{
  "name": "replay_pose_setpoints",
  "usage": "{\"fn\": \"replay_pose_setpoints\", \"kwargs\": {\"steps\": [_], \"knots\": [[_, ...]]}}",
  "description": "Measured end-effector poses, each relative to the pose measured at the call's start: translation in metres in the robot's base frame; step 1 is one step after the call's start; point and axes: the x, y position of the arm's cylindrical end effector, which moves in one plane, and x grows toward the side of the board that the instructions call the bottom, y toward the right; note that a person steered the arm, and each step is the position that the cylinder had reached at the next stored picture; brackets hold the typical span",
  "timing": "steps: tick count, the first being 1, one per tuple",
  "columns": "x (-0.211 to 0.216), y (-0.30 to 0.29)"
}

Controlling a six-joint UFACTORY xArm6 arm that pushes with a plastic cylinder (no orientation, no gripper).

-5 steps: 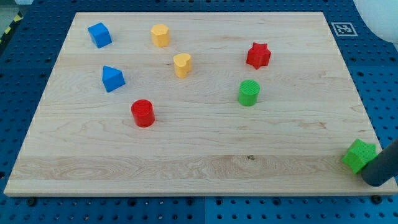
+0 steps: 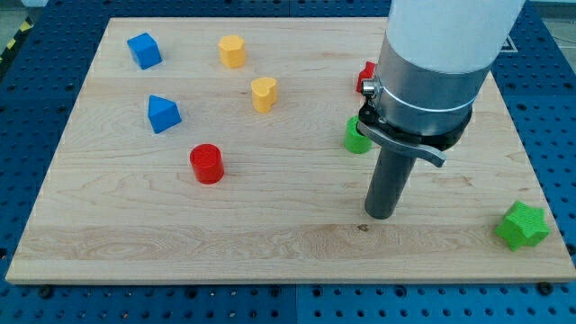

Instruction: Slide the green circle downwards of the board

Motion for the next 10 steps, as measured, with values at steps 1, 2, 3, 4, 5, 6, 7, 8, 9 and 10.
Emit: {"fn": "replay_pose_setpoints", "kwargs": {"steps": [1, 2, 3, 4, 5, 6, 7, 8, 9, 10], "knots": [[-0.036, -0.015], [-0.065, -0.034], [-0.091, -0.056], [-0.116, -0.058], [-0.134, -0.036], [-0.121, -0.011], [-0.104, -0.011], [-0.099, -0.029], [-0.092, -0.035], [-0.080, -0.017]]}}
